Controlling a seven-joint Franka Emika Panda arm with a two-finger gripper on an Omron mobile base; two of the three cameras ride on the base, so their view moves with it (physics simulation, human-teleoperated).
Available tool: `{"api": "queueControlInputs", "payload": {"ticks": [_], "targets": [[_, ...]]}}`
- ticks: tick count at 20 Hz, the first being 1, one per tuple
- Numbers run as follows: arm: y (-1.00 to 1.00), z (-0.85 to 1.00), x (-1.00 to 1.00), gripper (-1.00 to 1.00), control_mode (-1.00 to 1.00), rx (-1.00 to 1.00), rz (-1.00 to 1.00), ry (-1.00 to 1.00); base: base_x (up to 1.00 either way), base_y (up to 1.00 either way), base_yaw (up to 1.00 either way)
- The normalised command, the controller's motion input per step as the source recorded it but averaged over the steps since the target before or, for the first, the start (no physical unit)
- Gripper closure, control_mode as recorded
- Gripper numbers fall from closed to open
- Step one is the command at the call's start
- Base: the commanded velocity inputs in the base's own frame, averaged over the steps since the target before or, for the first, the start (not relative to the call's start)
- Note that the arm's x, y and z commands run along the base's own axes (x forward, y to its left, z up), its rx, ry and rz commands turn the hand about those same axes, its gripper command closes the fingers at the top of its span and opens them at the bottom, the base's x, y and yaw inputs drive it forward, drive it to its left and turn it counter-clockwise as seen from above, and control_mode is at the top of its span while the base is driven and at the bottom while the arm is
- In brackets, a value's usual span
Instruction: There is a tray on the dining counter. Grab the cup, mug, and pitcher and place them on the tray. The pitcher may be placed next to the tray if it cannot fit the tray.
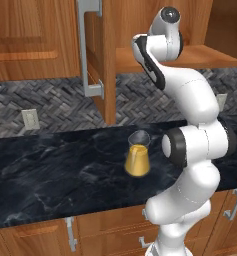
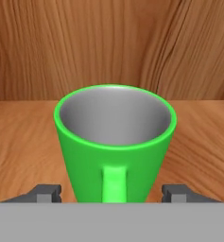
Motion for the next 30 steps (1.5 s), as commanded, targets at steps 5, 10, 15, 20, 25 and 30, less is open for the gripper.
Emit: {"api": "queueControlInputs", "payload": {"ticks": [5, 10, 15, 20, 25, 30], "targets": [[0.00, 0.00, 0.00, 1.00, -1.00, 0.00, 0.00, 0.00, 0.00, 0.00, 0.00], [-0.02, 0.00, 0.00, 1.00, -1.00, 0.00, 0.00, 0.00, 0.00, 0.00, 0.00], [-0.24, 0.03, -0.08, 1.00, -1.00, 0.00, 0.03, 0.00, 0.00, 0.00, 0.00], [-0.28, 0.02, -0.50, 1.00, -1.00, 0.01, 0.06, -0.02, 0.00, 0.00, 0.00], [-0.02, 0.12, -0.91, 1.00, -1.00, 0.00, 0.00, -0.04, 0.00, 0.00, 0.00], [0.11, 0.00, -1.00, 1.00, -1.00, -0.01, 0.00, -0.08, 0.00, 0.00, 0.00]]}}
